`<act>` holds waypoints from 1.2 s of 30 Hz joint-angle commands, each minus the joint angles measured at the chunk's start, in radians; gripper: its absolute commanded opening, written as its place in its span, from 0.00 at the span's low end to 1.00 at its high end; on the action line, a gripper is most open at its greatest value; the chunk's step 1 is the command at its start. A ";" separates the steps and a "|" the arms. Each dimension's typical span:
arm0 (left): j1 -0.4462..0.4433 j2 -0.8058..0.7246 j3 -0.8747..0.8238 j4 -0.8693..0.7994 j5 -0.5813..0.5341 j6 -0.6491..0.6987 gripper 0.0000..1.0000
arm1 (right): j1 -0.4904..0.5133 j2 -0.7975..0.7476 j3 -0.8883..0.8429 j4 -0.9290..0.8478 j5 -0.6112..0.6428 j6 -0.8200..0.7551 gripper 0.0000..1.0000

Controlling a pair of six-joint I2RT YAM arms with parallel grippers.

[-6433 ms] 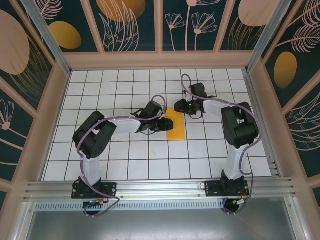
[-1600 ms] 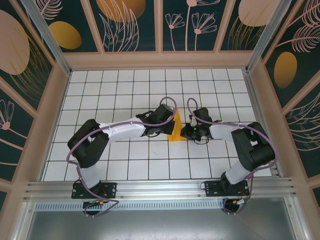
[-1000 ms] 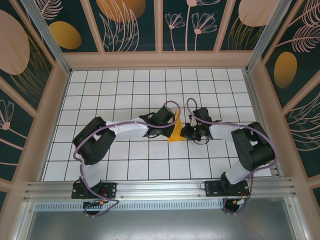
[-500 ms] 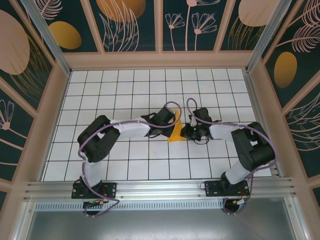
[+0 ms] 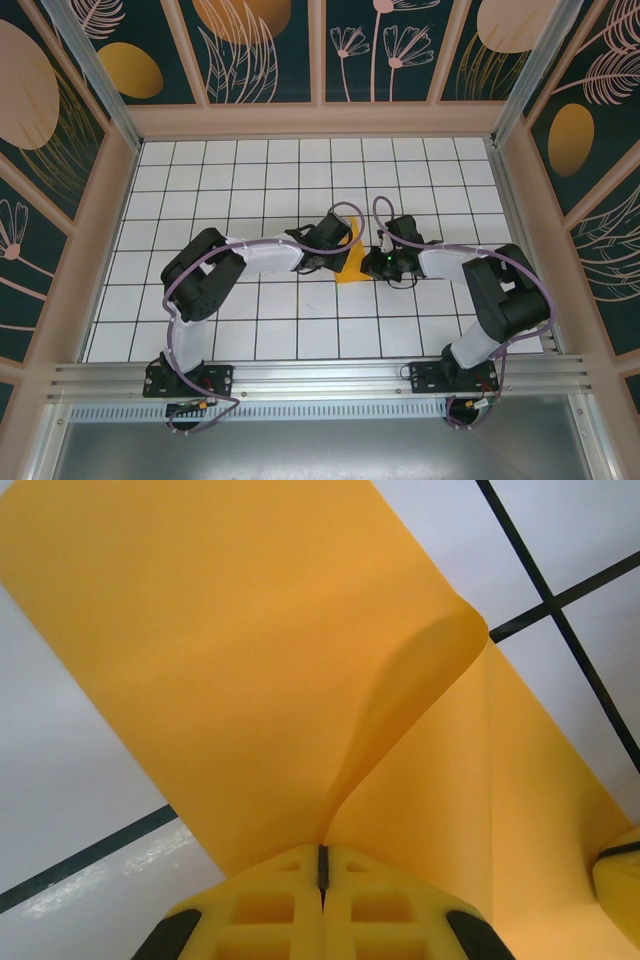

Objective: Fold a paper plane with a square sheet of paper (fold left side to right side)
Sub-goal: Fold the triangle a second time at the center of the table.

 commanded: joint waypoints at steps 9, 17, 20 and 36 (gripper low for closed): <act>0.009 0.012 0.027 -0.019 -0.031 0.018 0.05 | 0.015 0.025 -0.005 -0.090 0.038 -0.022 0.12; 0.009 0.000 0.011 -0.020 -0.031 0.014 0.05 | 0.017 0.027 -0.003 -0.090 0.040 -0.022 0.13; 0.009 -0.004 0.003 -0.017 -0.028 0.011 0.05 | 0.017 0.027 -0.005 -0.088 0.040 -0.022 0.13; 0.009 -0.023 -0.018 -0.023 -0.027 0.011 0.05 | 0.018 0.036 0.001 -0.087 0.037 -0.023 0.13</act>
